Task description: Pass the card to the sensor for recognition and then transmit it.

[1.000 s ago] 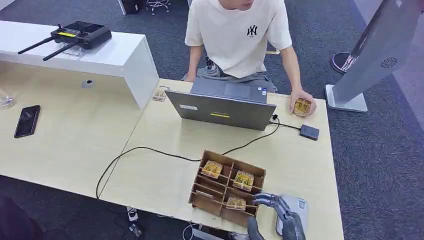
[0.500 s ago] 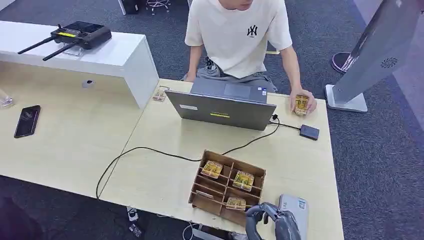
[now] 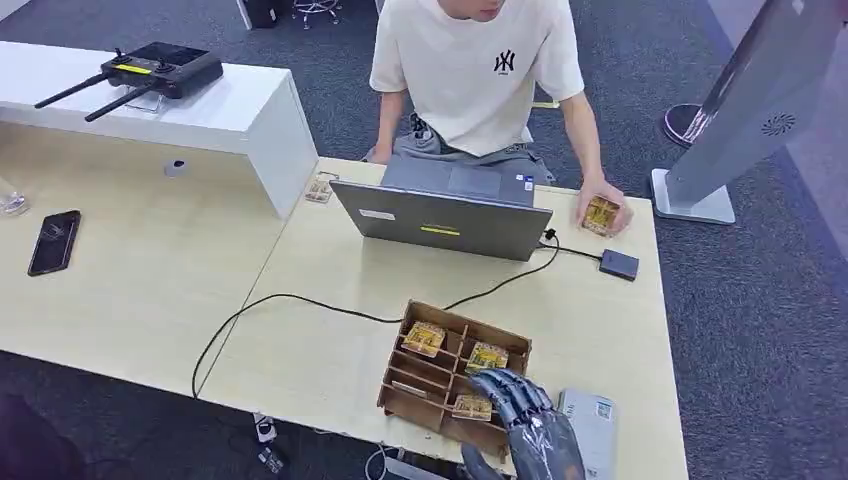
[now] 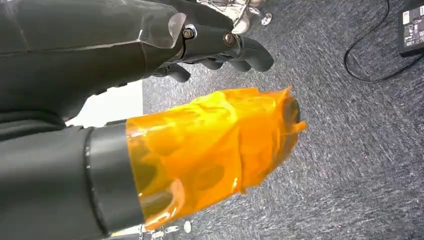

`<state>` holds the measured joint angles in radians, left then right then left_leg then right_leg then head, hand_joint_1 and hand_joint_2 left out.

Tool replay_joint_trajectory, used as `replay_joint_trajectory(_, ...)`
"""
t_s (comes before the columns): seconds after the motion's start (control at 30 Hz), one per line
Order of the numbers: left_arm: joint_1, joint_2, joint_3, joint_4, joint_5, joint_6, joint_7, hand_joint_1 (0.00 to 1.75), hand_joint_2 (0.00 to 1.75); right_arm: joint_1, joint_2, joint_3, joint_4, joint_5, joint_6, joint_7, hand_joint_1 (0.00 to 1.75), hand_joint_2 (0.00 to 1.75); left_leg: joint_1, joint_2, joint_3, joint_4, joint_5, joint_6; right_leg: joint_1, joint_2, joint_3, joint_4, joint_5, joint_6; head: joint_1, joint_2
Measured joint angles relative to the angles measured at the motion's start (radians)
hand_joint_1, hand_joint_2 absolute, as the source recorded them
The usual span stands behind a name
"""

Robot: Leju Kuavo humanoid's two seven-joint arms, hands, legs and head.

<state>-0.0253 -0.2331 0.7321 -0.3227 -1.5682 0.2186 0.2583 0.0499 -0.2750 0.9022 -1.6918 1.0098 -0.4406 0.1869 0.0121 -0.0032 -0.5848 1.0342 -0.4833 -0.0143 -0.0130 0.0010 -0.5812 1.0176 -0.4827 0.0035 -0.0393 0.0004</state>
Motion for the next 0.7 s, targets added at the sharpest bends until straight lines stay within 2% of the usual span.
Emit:
replay_joint_trajectory(0.23,-0.006,0.001,-0.008,0.001,0.000,-0.008,0.006,0.00,0.00,-0.027,0.033,-0.007,0.050,0.076,0.043,-0.001,0.40,1.75,0.000,0.000,0.000,0.000,0.000,0.000,0.000,0.000,0.000,0.000,0.000,0.000,0.000,0.000)
replay_joint_trajectory(0.33,-0.011,0.001,-0.015,0.001,0.000,-0.014,0.012,0.00,0.00,-0.043,0.056,-0.012,0.076,0.111,0.064,-0.020,0.42,1.75,0.000,0.000,0.000,0.000,0.000,0.000,0.000,0.000,0.000,0.000,0.000,0.000,0.000,0.000)
replay_joint_trajectory(0.53,-0.018,0.002,-0.038,0.002,0.000,-0.023,0.015,0.00,0.00,-0.070,0.111,-0.024,0.133,0.162,0.113,-0.050,0.51,1.75,0.000,0.000,0.000,0.000,0.001,0.000,0.000,0.000,0.000,0.000,0.000,0.000,0.000,0.000)
replay_joint_trajectory(0.7,-0.019,0.004,-0.053,0.002,0.000,-0.026,0.017,0.00,0.00,-0.083,0.139,-0.030,0.177,0.186,0.133,-0.052,0.66,1.75,0.000,0.000,0.000,0.000,0.001,0.000,0.000,0.000,0.000,0.000,0.000,0.000,0.000,0.000)
